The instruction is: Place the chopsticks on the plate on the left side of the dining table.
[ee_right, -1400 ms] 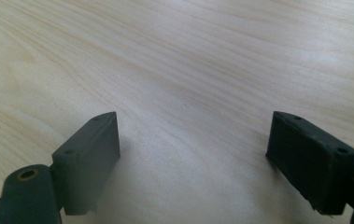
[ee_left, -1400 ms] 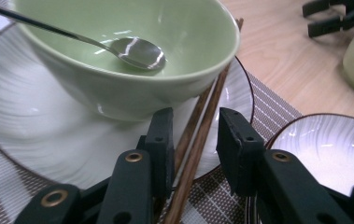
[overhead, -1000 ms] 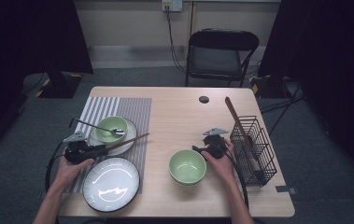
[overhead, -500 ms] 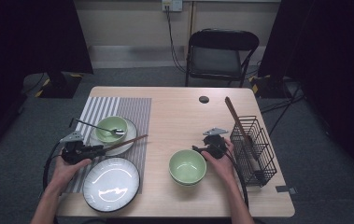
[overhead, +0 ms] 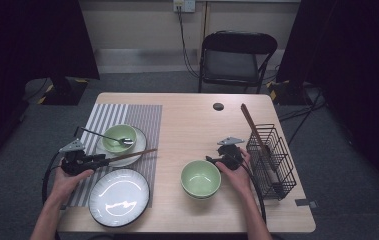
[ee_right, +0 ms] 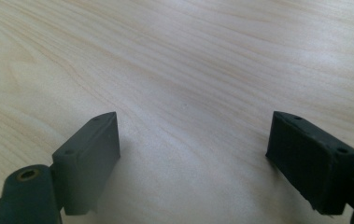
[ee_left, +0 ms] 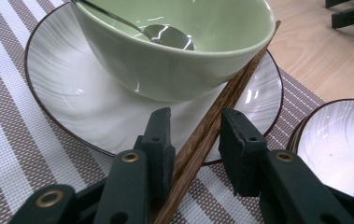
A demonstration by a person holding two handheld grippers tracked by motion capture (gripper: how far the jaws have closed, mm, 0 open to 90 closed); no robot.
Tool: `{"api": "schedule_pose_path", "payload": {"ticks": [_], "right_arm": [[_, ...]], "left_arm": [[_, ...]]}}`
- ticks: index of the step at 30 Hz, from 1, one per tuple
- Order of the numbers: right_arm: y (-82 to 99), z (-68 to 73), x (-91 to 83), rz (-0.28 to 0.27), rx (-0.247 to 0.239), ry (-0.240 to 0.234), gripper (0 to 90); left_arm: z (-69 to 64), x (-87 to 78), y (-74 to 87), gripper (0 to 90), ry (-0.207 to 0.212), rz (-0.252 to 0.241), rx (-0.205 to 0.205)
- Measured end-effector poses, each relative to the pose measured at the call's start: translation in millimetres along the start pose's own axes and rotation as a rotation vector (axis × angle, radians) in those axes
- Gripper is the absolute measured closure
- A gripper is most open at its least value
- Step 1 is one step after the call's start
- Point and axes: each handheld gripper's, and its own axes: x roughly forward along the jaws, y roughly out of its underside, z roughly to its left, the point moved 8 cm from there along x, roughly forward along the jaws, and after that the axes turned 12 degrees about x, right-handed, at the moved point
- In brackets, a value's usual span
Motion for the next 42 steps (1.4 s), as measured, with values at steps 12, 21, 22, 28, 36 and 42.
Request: {"api": "schedule_pose_path", "payload": {"ticks": [12, 21, 22, 28, 36, 42], "right_arm": [[0.0, 0.0, 0.0, 0.000, 0.000, 0.000, 16.6], [0.0, 0.0, 0.0, 0.000, 0.000, -0.001, 16.6], [0.0, 0.0, 0.0, 0.000, 0.000, -0.001, 16.6], [0.0, 0.0, 0.0, 0.000, 0.000, -0.001, 16.6], [0.0, -0.1, 0.0, 0.000, 0.000, -0.001, 16.6], [0.0, -0.1, 0.0, 0.000, 0.000, -0.001, 16.6]], "left_arm": [[4.7, -2.1, 1.0, 60.1, -0.023, -0.010, 0.012], [3.0, -6.5, -7.8, 48.6, -0.032, -0.044, -0.010], [2.1, -8.3, -10.2, 49.1, -0.026, -0.054, -0.015], [-12.3, -13.3, -18.3, 69.2, 0.052, -0.108, -0.029], [-29.2, 5.5, -10.8, 77.7, 0.103, -0.009, 0.014], [-20.9, 5.1, -5.1, 78.5, 0.070, -0.010, -0.014]]}}
